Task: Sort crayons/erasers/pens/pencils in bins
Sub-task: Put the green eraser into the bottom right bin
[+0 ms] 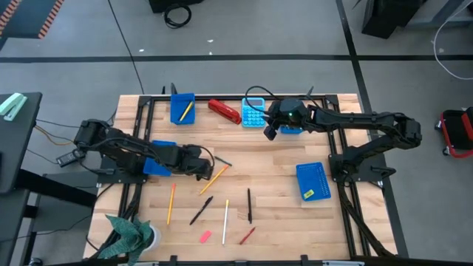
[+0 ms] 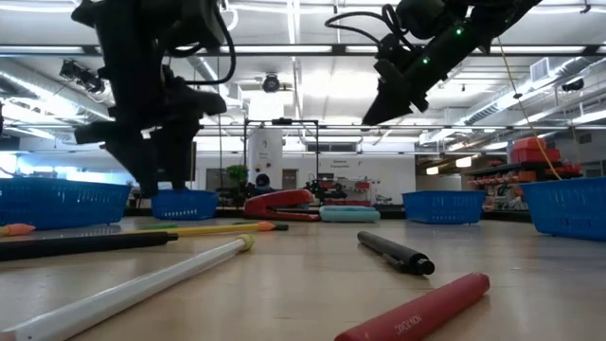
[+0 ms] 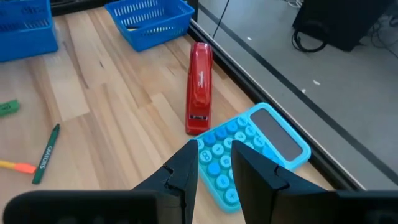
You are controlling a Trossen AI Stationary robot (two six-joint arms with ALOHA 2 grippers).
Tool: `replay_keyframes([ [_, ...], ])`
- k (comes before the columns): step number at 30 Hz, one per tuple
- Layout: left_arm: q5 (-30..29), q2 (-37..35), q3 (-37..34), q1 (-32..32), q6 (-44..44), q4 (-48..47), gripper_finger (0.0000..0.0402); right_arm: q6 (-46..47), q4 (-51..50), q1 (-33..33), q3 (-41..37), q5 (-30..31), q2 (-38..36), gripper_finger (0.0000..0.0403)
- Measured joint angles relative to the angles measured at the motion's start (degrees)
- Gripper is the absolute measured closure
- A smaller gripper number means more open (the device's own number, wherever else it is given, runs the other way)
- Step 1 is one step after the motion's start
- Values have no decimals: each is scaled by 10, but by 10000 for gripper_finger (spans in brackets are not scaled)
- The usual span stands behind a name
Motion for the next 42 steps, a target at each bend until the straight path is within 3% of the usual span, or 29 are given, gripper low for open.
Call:
replay_keyframes([
  [18, -10, 0, -11, 0, 85, 43, 209, -57, 15, 0, 0, -7, 0, 299],
  [24, -29, 1, -11, 0, 164, 105, 214, -96, 15, 3, 0, -133, 0, 299],
  [29, -5, 0, -11, -5, 211, 130, 215, -144, 14, 25, 0, -213, 0, 299],
  [37, 5, 0, -11, -27, 281, 173, 229, -231, 19, 67, 0, -275, 0, 299],
  [42, 5, 0, -11, -32, 217, 111, 230, -248, 42, 76, 0, -275, 0, 299],
])
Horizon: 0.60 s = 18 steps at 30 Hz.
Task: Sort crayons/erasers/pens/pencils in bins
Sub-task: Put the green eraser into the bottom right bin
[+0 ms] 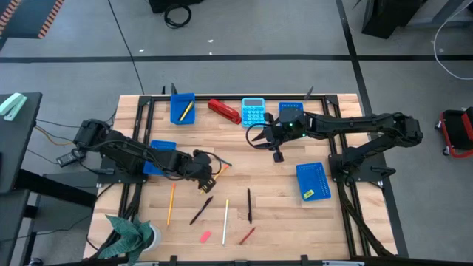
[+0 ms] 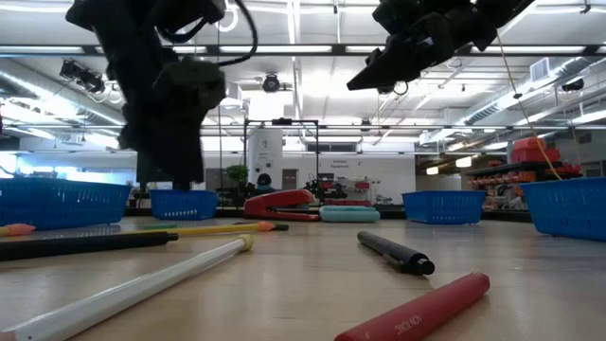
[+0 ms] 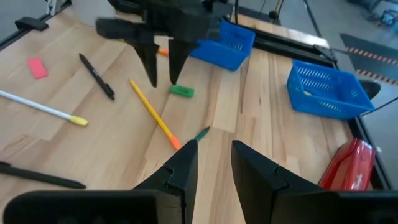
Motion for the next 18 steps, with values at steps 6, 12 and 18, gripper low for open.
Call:
replay_keyframes([
  [6, 36, 0, 0, -25, -63, -51, 228, 0, 5, 0, 0, 0, 0, 299],
  [12, 21, 0, 0, -46, -146, -101, 233, -2, 20, 0, 0, 0, 0, 299],
  [18, 9, 0, 0, -14, -259, -103, 236, 36, 24, 0, 0, 0, 0, 299],
])
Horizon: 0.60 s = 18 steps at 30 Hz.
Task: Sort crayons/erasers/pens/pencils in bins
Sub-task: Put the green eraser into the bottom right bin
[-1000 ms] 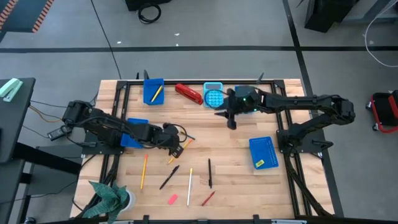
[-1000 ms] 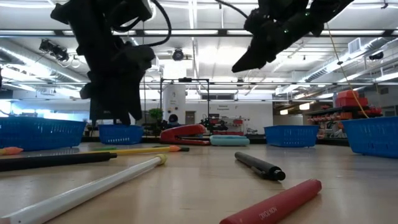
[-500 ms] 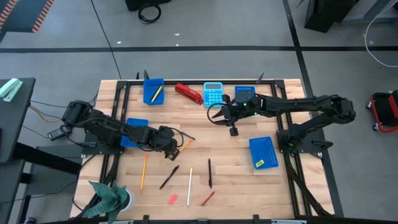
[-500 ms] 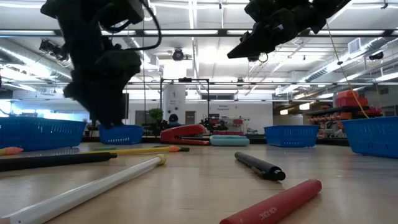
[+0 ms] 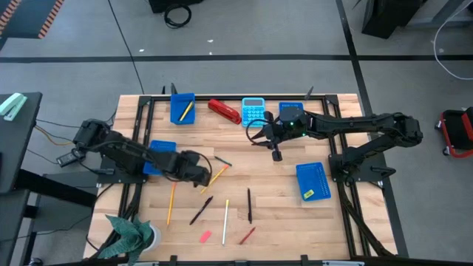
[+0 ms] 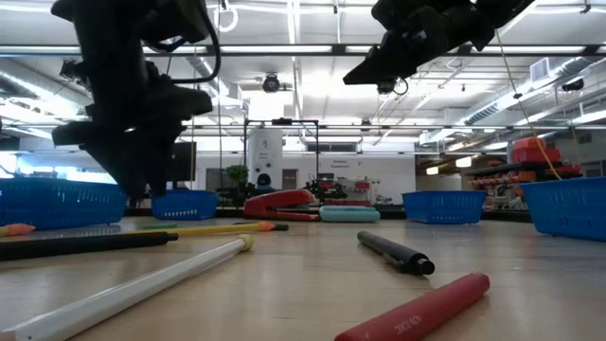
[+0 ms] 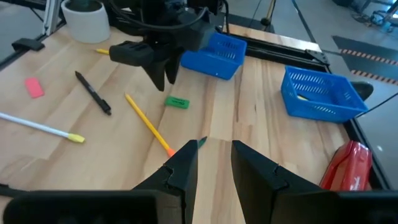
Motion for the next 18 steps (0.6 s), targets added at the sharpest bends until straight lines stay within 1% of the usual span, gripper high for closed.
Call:
replay_keyframes([
  [2, 13, 0, 0, 8, -1, 9, 235, 7, 0, 0, 0, 0, 0, 299],
  [8, 13, 0, 0, 32, -1, -4, 224, 33, -6, 0, 0, 0, 0, 299],
  [15, 15, 0, 0, 52, 14, -12, 209, 34, -11, 0, 0, 0, 0, 299],
  [18, 21, 14, 0, 53, 15, -10, 205, 32, -11, 0, 0, 0, 0, 299],
])
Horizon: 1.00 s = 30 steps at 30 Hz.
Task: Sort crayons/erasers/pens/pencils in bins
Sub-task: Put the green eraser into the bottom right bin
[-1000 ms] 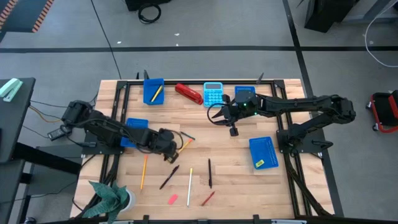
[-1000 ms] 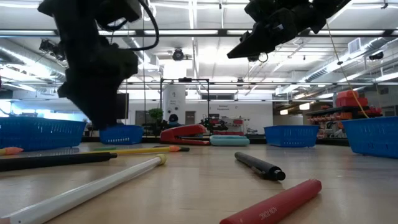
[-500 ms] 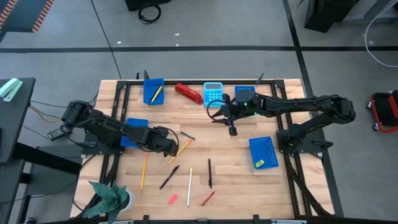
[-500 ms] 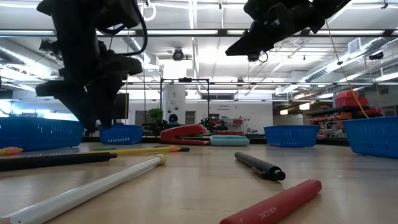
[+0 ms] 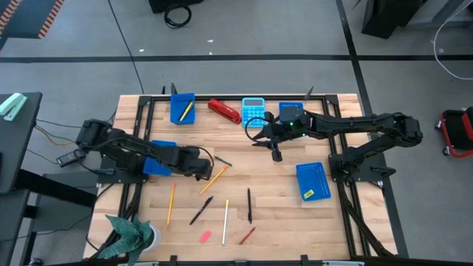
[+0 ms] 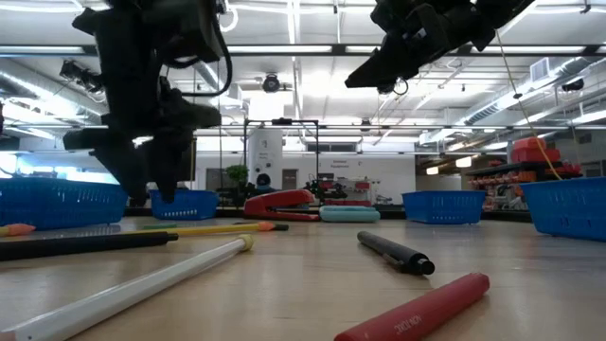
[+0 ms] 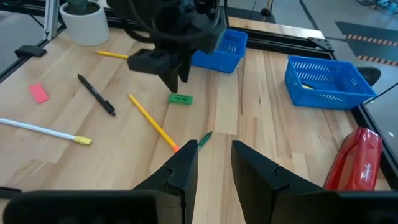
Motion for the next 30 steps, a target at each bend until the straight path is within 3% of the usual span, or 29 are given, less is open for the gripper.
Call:
replay_keyframes([
  [7, 20, 53, 0, 0, 1, 23, 204, -5, 1, -1, 0, 0, 0, 299],
  [30, 14, 83, 2, 12, 16, 53, 220, -13, 2, -1, 0, 1, 0, 299],
])
